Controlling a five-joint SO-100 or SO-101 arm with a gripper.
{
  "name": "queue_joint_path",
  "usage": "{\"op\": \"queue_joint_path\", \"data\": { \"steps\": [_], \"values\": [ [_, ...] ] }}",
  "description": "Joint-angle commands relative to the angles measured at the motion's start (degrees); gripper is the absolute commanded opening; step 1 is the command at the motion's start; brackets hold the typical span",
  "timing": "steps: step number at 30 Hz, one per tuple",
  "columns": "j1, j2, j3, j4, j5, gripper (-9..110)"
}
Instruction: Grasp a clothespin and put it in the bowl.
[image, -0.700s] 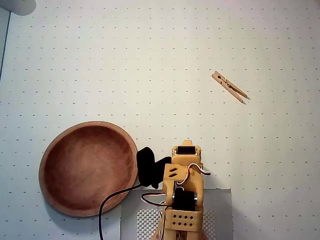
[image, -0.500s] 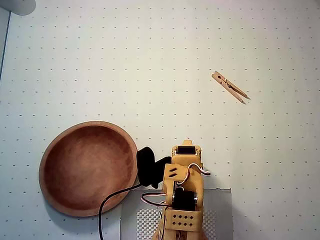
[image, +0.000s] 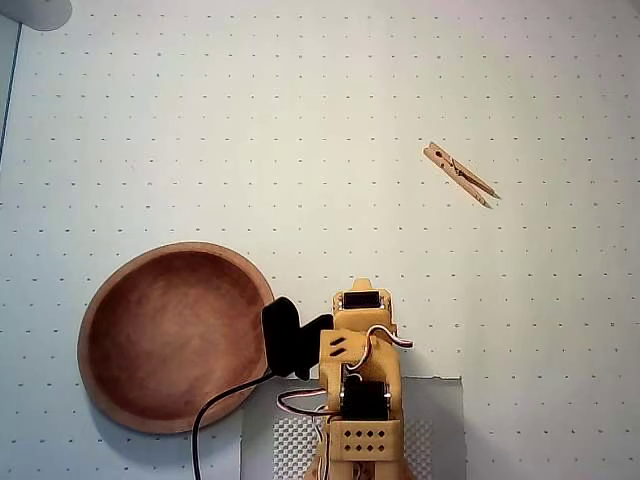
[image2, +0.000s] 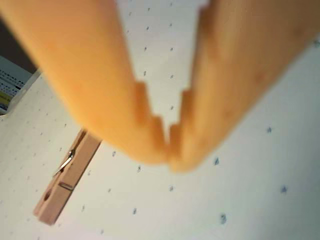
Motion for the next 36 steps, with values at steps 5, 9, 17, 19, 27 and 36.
{"op": "queue_joint_path", "data": {
  "steps": [5, 9, 17, 19, 27, 36],
  "values": [
    [0.0, 0.79, -1.05, -1.05, 0.62, -3],
    [0.0, 0.79, -1.05, -1.05, 0.62, -3],
    [-1.67, 0.7, -1.05, -1.32, 1.23, -3],
    [-2.46, 0.7, -1.32, -0.97, 0.7, -3],
    [-1.76, 0.62, -8.88, -0.62, 0.18, -3],
    [-2.37, -1.23, -24.26, 7.12, -16.0, -3]
  ]
}}
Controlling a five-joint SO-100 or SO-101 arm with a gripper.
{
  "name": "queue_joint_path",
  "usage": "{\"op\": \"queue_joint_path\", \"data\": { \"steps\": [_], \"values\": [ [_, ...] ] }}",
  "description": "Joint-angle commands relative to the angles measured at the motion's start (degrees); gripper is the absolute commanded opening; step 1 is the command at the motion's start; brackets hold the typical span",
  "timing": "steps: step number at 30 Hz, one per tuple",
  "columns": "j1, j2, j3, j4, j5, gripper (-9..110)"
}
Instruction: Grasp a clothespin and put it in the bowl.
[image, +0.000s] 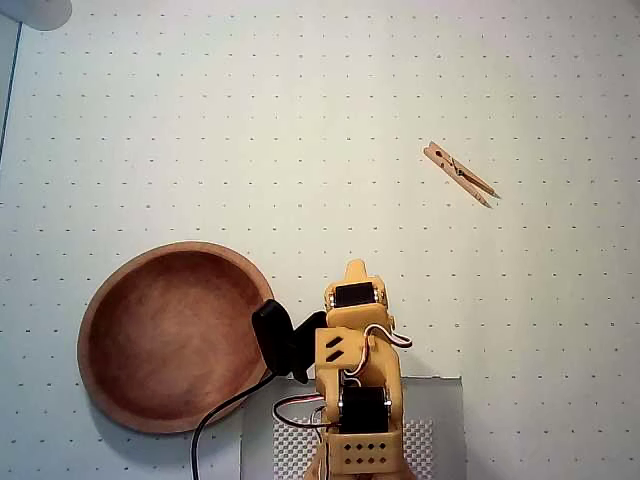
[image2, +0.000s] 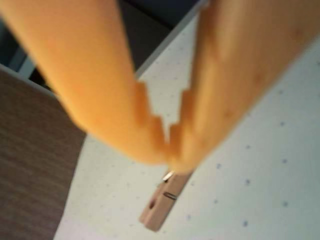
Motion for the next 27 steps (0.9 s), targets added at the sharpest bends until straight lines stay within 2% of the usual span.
{"op": "queue_joint_path", "data": {
  "steps": [1, 10, 15, 20, 27],
  "values": [
    [-0.26, -3.16, -10.9, 4.04, -5.98, -3],
    [-0.26, -38.06, -37.0, 9.84, -16.44, -3],
    [-0.35, -54.4, -49.57, 17.05, -32.78, -3],
    [0.26, -62.93, -55.2, 23.47, -51.86, -3],
    [-0.18, -67.32, -56.87, 31.9, -67.32, -3]
  ]
}}
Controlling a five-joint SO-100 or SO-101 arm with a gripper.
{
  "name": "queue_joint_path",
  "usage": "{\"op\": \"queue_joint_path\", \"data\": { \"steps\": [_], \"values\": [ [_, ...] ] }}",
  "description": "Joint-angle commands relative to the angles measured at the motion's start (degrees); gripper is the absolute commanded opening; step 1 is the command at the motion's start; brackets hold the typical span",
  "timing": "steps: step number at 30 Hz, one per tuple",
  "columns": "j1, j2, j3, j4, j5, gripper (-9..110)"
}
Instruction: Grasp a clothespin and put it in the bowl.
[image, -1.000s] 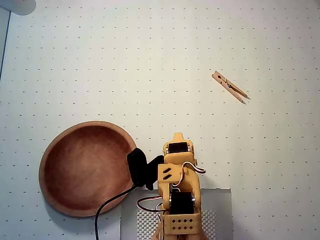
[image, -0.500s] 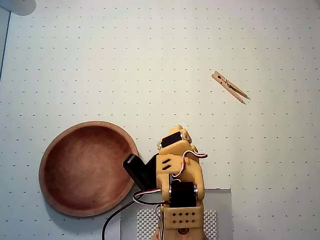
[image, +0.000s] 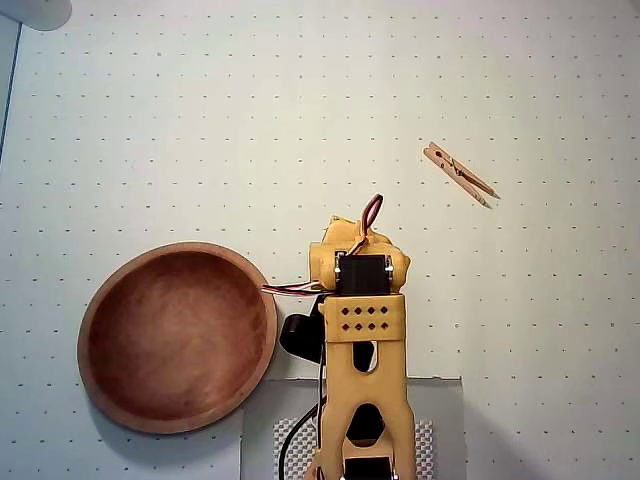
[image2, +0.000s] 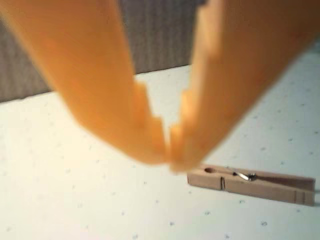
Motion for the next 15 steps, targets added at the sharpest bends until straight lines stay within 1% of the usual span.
{"op": "queue_joint_path", "data": {
  "steps": [1, 6, 11, 15],
  "values": [
    [-0.26, -0.62, -3.52, 4.31, -8.61, -3],
    [1.14, -2.2, -3.6, 7.82, -17.58, -3],
    [7.56, -2.02, -3.96, 7.56, -23.73, -3],
    [11.6, -2.29, -4.75, 7.47, -26.63, -3]
  ]
}}
